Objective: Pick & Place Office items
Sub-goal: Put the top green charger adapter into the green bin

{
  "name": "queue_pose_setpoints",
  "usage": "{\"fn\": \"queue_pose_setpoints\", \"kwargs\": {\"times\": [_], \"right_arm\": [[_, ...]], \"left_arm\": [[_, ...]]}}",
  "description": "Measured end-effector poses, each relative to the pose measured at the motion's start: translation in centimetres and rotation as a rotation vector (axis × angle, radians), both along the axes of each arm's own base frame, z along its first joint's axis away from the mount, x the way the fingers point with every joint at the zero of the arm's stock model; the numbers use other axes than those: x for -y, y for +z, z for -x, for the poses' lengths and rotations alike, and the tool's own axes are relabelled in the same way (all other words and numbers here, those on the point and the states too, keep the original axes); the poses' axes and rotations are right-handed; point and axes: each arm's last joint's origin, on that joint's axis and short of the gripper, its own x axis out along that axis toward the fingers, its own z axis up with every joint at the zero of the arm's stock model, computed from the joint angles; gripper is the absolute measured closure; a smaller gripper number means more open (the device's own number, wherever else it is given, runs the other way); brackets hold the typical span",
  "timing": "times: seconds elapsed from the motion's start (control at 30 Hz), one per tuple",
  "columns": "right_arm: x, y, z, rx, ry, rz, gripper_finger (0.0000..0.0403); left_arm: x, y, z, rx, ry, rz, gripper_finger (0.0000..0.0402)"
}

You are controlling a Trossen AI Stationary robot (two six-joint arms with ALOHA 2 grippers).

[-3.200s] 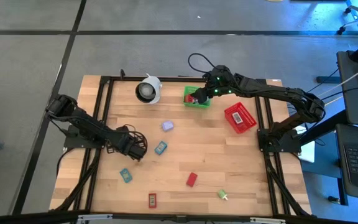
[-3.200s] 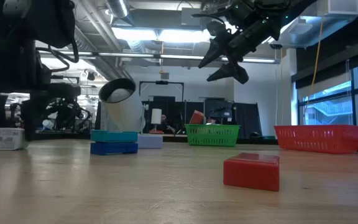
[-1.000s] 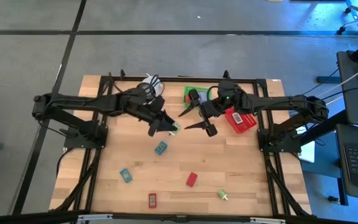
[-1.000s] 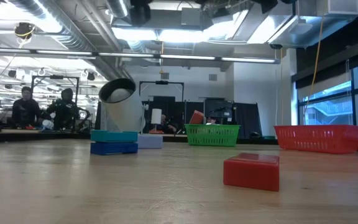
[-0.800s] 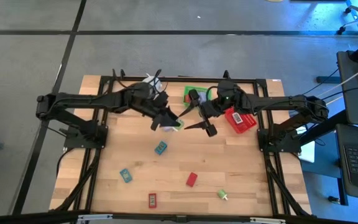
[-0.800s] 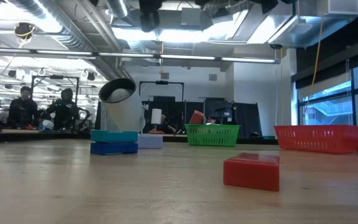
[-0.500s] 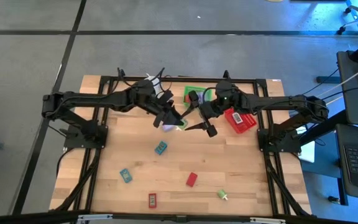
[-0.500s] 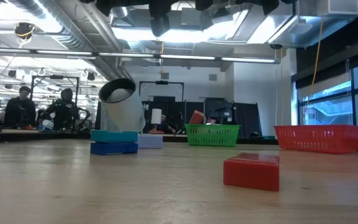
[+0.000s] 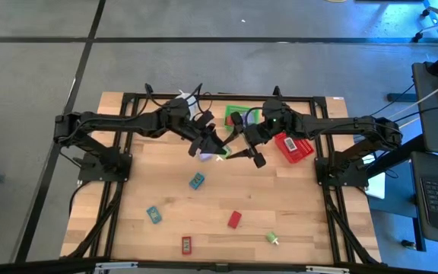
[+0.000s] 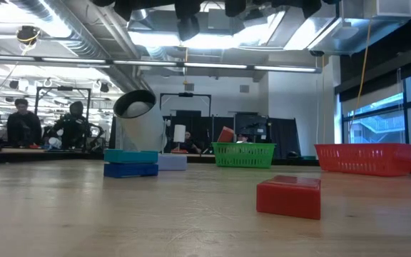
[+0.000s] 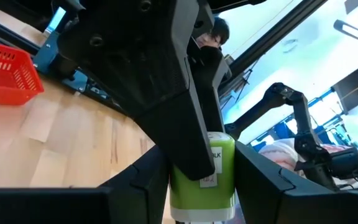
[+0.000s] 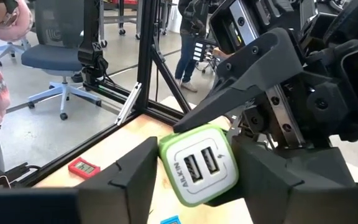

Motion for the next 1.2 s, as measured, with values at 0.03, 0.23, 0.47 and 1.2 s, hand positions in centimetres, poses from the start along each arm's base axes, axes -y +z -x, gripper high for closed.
{"fn": "queue_pose_setpoints", "kwargs": {"times": [0.03,0.23,0.47,1.2], "right_arm": [[0.0,0.0,0.0,0.000,0.001,0.000,0.0214],[0.0,0.1,0.0,0.009,0.007,0.005,0.0236],[0.0,0.1,0.0,0.000,-0.002,0.000,0.0237],[2.0,-2.1,0.7,-0.270,-0.147,-0.107,0.0238]], "left_arm": [[0.0,0.0,0.0,0.000,0.000,0.001,0.0256],[0.0,0.2,0.0,0.022,-0.004,0.002,0.0256],[-0.1,0.2,-0.1,0.028,0.044,-0.004,0.0230],[-6.1,-0.2,1.6,-0.039,0.269,0.010,0.0140]]}}
